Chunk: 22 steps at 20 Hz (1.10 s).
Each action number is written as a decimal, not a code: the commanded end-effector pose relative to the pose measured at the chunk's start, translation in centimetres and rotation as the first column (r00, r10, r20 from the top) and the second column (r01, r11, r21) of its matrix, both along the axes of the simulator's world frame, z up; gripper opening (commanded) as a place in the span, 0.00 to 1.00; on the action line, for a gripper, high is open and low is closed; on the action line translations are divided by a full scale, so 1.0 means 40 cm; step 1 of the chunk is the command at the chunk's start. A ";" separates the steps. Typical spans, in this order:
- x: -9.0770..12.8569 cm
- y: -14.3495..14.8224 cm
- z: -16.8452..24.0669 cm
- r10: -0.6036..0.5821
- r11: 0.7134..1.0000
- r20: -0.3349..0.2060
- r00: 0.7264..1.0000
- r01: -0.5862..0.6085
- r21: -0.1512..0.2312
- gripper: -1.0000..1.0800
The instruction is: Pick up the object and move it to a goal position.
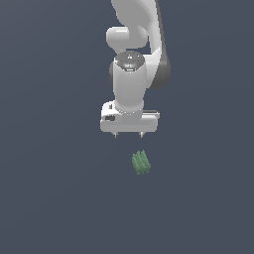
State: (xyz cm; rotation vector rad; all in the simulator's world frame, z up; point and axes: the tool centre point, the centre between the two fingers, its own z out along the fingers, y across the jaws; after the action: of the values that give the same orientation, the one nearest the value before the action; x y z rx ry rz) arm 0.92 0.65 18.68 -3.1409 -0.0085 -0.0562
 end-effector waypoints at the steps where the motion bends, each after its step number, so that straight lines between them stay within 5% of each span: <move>1: 0.000 0.000 0.000 0.000 1.000 0.000 1.000 0.000 0.000 0.96; 22: 0.034 -0.010 -0.012 0.031 0.999 0.015 0.999 -0.031 -0.019 0.96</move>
State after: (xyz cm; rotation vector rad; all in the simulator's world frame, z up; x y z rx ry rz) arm 2.07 0.02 18.44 -3.1579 -0.0410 -0.0854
